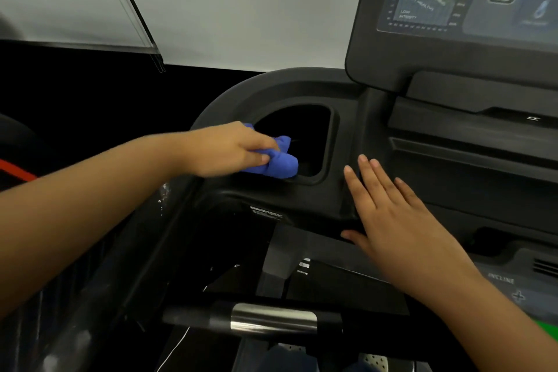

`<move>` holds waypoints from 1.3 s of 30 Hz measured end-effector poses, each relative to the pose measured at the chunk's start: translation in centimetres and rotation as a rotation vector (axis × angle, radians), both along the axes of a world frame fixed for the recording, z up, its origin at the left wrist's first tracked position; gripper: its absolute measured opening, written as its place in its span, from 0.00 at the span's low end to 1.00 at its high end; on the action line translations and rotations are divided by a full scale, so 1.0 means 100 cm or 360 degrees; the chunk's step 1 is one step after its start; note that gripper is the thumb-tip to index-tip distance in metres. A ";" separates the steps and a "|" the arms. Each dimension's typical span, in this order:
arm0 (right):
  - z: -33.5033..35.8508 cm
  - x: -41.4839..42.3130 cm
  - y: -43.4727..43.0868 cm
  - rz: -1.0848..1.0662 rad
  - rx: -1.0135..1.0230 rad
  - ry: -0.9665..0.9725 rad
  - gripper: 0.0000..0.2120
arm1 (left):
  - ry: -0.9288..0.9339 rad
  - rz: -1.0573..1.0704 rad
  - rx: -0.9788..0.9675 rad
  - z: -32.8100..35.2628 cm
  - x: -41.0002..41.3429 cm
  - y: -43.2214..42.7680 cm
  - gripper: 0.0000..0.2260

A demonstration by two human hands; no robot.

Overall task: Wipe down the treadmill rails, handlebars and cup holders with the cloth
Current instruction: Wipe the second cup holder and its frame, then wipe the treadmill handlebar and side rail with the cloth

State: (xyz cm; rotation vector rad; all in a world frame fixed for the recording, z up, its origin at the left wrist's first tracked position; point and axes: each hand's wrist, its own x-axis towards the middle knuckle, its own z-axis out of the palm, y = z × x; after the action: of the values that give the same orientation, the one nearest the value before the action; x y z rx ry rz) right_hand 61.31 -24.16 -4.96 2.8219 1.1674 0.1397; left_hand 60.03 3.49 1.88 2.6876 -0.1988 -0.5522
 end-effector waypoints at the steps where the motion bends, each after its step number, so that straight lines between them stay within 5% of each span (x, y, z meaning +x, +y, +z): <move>1: 0.000 0.000 0.000 0.0003 0.0006 -0.0005 0.42 | -0.0134 -0.0039 -0.0002 -0.005 -0.013 0.001 0.16; 6: -0.001 0.000 0.000 -0.0003 0.0018 -0.0003 0.42 | -0.0496 -0.0136 0.0051 -0.026 -0.079 0.016 0.21; 12: 0.007 -0.002 0.001 -0.0021 -0.0123 0.0128 0.44 | -0.0643 -0.0299 0.0568 -0.026 -0.108 0.009 0.22; 16: 0.025 -0.001 0.011 -0.0105 -0.0129 0.0462 0.47 | -0.0682 -0.0137 0.0295 -0.030 -0.108 0.008 0.22; 18: 0.031 -0.006 0.030 -0.0033 0.0154 0.0478 0.47 | -0.0700 -0.0041 0.0158 -0.033 -0.106 0.005 0.25; 23: 0.024 -0.012 0.113 0.0911 0.0727 0.0457 0.43 | -0.0933 0.0303 0.0123 -0.033 -0.094 0.004 0.25; 27: 0.012 -0.011 0.154 0.0940 0.0647 0.0833 0.52 | -0.1053 0.0554 0.0148 -0.031 -0.100 0.004 0.28; 34: -0.012 -0.002 0.153 0.1016 0.0446 0.0325 0.36 | -0.0717 0.1098 -0.0122 -0.021 -0.116 -0.020 0.44; 39: 0.016 0.003 0.133 0.0978 0.0141 0.0312 0.36 | -0.1258 0.1349 -0.0280 -0.016 -0.143 -0.069 0.24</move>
State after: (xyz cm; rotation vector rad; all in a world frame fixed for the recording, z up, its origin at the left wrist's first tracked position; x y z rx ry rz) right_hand 61.65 -10.82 -3.38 2.4835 2.0847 -0.0529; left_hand 45.71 -3.45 0.24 2.3544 0.6271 0.7371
